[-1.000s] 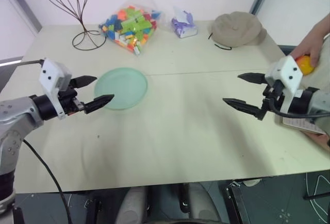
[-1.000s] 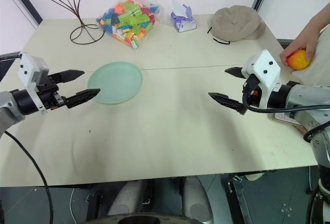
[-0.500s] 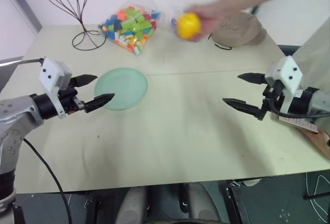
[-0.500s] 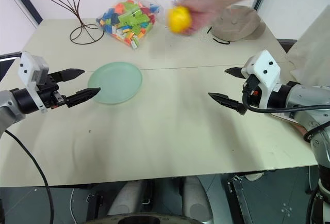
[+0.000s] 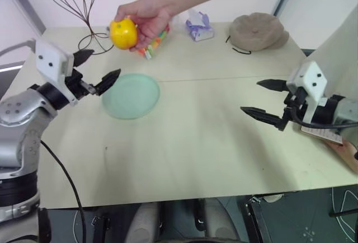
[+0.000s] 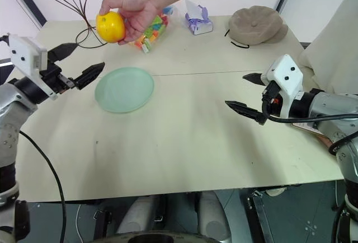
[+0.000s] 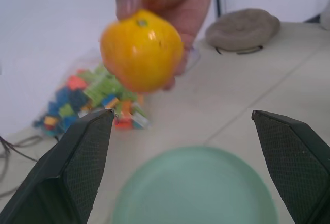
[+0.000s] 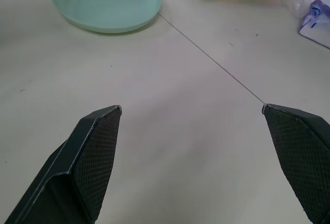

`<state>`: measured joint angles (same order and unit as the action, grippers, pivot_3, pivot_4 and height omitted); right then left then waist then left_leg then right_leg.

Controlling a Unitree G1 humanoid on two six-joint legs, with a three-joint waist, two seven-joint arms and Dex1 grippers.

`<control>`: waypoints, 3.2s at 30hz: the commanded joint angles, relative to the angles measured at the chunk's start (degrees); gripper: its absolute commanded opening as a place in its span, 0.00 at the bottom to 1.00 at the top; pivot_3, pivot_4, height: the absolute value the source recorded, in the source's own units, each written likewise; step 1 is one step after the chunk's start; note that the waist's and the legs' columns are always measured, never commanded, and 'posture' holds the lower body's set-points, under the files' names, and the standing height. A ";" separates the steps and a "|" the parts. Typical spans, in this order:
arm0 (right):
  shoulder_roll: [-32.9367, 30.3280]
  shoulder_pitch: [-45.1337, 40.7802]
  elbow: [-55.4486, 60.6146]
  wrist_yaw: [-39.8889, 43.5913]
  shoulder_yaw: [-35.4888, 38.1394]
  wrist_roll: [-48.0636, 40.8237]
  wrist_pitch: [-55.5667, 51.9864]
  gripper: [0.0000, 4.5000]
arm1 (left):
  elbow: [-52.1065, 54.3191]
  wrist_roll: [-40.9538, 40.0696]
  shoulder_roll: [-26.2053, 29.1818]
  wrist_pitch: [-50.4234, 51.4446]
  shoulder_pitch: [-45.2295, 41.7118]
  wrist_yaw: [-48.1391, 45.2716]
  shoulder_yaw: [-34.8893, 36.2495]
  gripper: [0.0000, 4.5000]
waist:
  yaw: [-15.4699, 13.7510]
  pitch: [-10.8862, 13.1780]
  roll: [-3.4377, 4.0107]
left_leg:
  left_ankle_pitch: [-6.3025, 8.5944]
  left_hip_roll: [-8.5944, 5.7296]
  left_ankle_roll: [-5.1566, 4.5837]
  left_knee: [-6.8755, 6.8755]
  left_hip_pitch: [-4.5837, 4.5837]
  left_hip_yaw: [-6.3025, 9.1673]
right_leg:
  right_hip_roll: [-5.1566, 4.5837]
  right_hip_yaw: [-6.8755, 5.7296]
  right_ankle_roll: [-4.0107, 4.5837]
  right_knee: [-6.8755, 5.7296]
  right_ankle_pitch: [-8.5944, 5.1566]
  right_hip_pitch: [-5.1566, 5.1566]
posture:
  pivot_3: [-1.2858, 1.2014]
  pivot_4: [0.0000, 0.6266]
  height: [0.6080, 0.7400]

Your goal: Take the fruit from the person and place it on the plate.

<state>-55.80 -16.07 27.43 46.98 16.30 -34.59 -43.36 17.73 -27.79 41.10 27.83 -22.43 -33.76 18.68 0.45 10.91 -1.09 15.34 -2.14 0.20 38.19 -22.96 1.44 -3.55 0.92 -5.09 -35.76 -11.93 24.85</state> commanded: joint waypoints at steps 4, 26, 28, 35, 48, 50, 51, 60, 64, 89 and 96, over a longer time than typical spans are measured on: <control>-0.11 -1.55 1.00 -0.09 0.47 -0.35 1.04 0.99 | -2.84 4.68 -4.06 -7.09 -3.97 4.90 -0.84 1.00 | -0.01 0.00 0.00 | 0.00 0.00 0.00 0.00 0.01 0.00 | 0.00 0.00 -0.01 -0.01 0.00 -0.01 | 0.52 0.24 1.00; -0.24 -0.16 3.22 -1.60 2.29 -1.10 0.35 0.99 | -24.71 9.92 -13.94 -22.90 -15.59 6.04 -5.37 1.00 | -0.40 -0.01 -0.01 | 0.00 -0.02 0.00 0.01 0.05 0.00 | 0.02 -0.01 -0.03 -0.03 0.02 -0.05 | 0.52 0.24 1.00; -0.28 -0.07 3.35 -1.78 2.39 -1.21 0.27 0.99 | -26.07 10.07 -14.30 -23.70 -16.25 5.88 -5.64 1.00 | -0.62 -0.01 -0.01 | 0.00 -0.02 0.00 0.02 0.06 -0.01 | 0.03 -0.01 -0.03 -0.03 0.02 -0.05 | 0.52 0.24 1.00; -0.41 0.27 3.69 -2.15 2.84 -1.34 0.04 0.99 | -29.64 9.97 -15.45 -25.71 -17.94 5.72 -6.02 1.00 | -1.16 -0.01 -0.01 | 0.00 -0.03 0.00 0.03 0.07 -0.02 | 0.05 -0.01 -0.03 -0.03 0.02 -0.07 | 0.52 0.24 1.00; -0.65 0.96 4.25 -2.56 3.12 -0.98 0.08 0.99 | -37.74 7.41 -19.08 -27.10 -22.79 3.72 -5.41 1.00 | -1.16 -0.01 -0.02 | 0.00 -0.05 0.00 0.04 0.07 0.00 | 0.06 -0.03 -0.04 -0.03 0.02 -0.09 | 0.52 0.24 1.00; -0.65 1.18 4.49 -2.77 3.34 -1.02 0.02 0.99 | -38.93 7.44 -19.28 -27.54 -23.26 3.64 -5.34 1.00 | -1.19 -0.01 -0.02 | 0.00 -0.05 0.00 0.05 0.07 0.00 | 0.07 -0.03 -0.03 -0.03 0.02 -0.09 | 0.52 0.24 1.00; -0.65 1.27 4.58 -2.86 3.44 -1.04 -0.01 0.99 | -39.57 7.55 -19.36 -27.86 -23.52 3.61 -5.34 1.00 | -1.19 -0.01 -0.02 | 0.00 -0.05 0.00 0.05 0.07 0.00 | 0.07 -0.03 -0.04 -0.03 0.02 -0.09 | 0.52 0.24 1.00; -0.56 1.42 4.91 -3.47 3.66 -1.02 0.09 0.99 | -44.35 8.30 -20.17 -30.89 -26.29 3.92 -5.63 1.00 | -1.19 -0.01 -0.02 | 0.00 -0.05 0.00 0.05 0.07 0.00 | 0.07 -0.03 -0.04 -0.03 0.02 -0.09 | 0.52 0.24 1.00; -0.50 1.48 5.08 -3.73 3.68 -1.06 0.10 1.00 | -45.14 8.43 -20.25 -31.57 -26.62 3.84 -5.57 0.80 | -1.15 -0.01 -0.02 | 0.00 -0.05 0.00 0.04 0.09 0.00 | 0.08 -0.03 -0.04 -0.04 0.02 -0.09 | 0.52 0.24 1.00; 0.41 3.07 6.73 -4.74 3.35 -1.40 0.01 1.00 | -26.11 9.01 -12.30 -7.42 -7.90 -1.46 -10.69 0.72 | -1.16 -0.01 -0.02 | 0.00 -0.03 0.00 0.04 0.10 0.02 | -0.02 0.00 -0.03 -0.04 0.02 -0.10 | 0.52 0.24 1.00; 0.51 3.51 7.09 -4.89 3.43 -1.76 -0.21 1.00 | -22.43 9.08 -12.67 -4.90 -4.08 -0.96 -10.94 0.72 | -1.18 -0.01 -0.02 | 0.00 -0.03 0.00 0.04 0.10 0.03 | -0.05 0.00 -0.02 -0.01 0.02 -0.12 | 0.52 0.24 1.00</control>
<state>-55.25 -12.23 32.53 42.37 17.77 -35.33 -43.60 -7.52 -18.19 28.16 22.63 -26.50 -34.81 7.49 -0.73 10.90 -1.11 15.34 -2.17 0.20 38.22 -22.85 1.48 -3.60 0.92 -5.11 -35.77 -11.92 24.73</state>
